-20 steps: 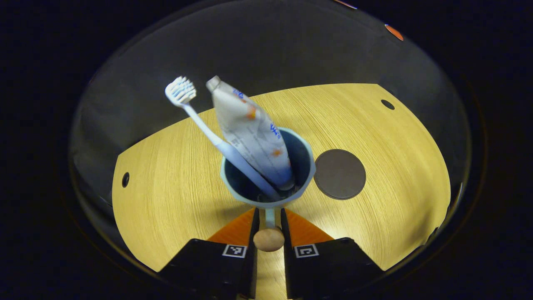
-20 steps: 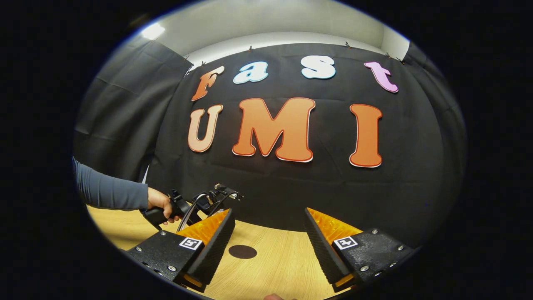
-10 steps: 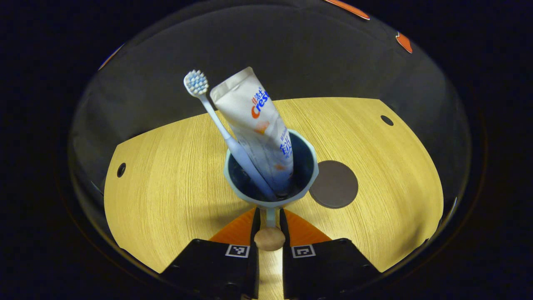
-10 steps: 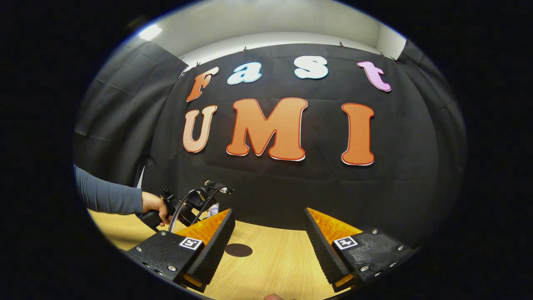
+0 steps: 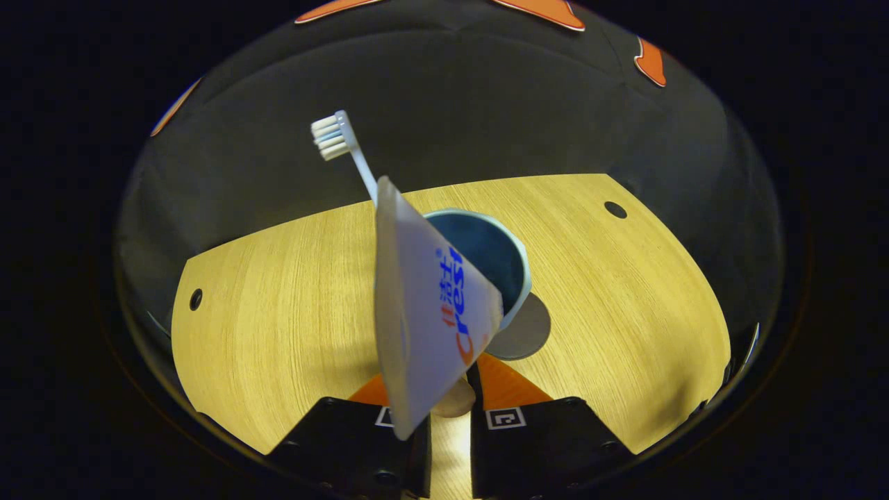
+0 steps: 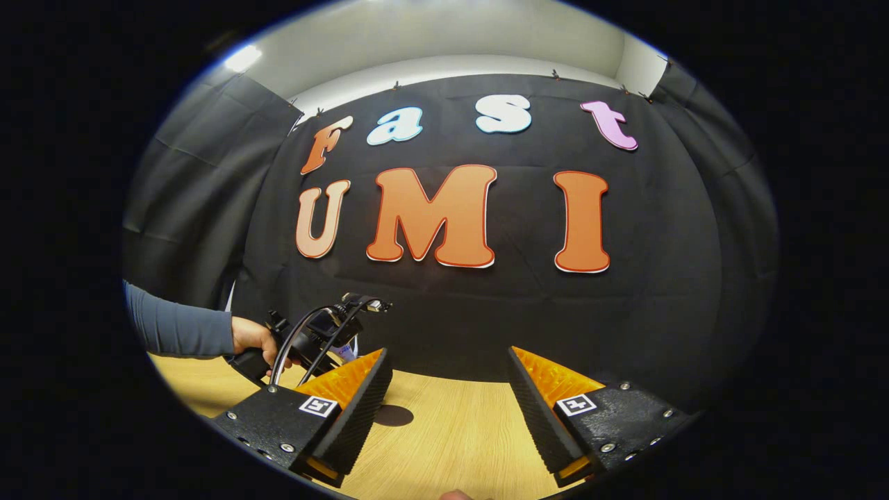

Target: Put the toothbrush and toothpaste on the desktop into the cup, then pick up the cup and place it on the coaster on the desktop.

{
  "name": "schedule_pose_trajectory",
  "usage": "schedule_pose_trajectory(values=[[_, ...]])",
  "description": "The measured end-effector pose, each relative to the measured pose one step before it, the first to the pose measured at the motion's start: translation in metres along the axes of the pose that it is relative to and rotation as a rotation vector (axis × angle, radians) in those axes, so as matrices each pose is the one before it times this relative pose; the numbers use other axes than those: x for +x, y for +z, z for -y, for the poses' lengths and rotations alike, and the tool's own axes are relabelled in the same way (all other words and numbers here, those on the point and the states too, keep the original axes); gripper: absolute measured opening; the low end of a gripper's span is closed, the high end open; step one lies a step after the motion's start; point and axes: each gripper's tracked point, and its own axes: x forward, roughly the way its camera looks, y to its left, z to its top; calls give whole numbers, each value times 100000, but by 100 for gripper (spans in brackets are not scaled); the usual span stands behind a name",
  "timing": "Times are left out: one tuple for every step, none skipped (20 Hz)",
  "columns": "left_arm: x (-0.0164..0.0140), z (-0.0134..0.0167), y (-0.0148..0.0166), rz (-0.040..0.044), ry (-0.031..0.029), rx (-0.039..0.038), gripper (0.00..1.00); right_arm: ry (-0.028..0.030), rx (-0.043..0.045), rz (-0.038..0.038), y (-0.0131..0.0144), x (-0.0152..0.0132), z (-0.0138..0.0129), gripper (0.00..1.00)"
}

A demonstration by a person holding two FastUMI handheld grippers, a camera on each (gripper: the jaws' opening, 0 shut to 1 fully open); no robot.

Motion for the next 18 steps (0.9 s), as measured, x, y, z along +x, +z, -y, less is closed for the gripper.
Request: schedule_pose_trajectory(values=[[-75,59,-129,-186,-712,442,28,-198,241,-585,-242,-61,172,99],[-6,27,-62,-445,-538,421,28,-486,264,-743,-326,-185,306,99],[-48,-81,48,-505,-488,149,28,-298,134,-454,-257,-267,301,99],[-83,-70,80,-763,-400,477,28,-222,-101,-443,-205,-188,272,99],[-231,-8,35,-774,-101,27,28,-630,-383,-535,-323,-74,415,99],[-76,58,92,-636,-238,61,28,-603,-561,-462,-204,-109,352,99],[-80,18,32,-991,-263,-8,28,-802,-218,-580,-242,63,308,99],[-86,-28,176,-975,-40,120,28,20,169,-418,-184,8,140,99],[-39,21,217,-165,-171,112,28,-114,484,-401,-210,-36,169,99],[-217,-39,-33,-475,-71,-10,28,237,449,-419,-246,34,162,99],[-204,-157,242,-299,620,587,28,166,269,-570,-247,-14,115,99],[99,-47,5,-280,296,84,28,-126,133,-660,-243,213,37,99],[166,178,-310,-375,11,233,28,-36,51,-673,-232,54,175,99],[-38,20,14,-159,-385,-497,28,-87,179,-496,-212,100,-3,99],[-76,26,57,-561,-537,51,28,333,192,-535,-261,84,-65,99],[-78,-336,148,-646,274,567,28,53,81,-686,-300,-45,32,99],[194,82,-151,-169,529,-191,28,-56,18,-965,-277,142,-115,99],[153,192,-70,-551,362,-30,28,-77,-57,-969,-311,144,-38,99]])
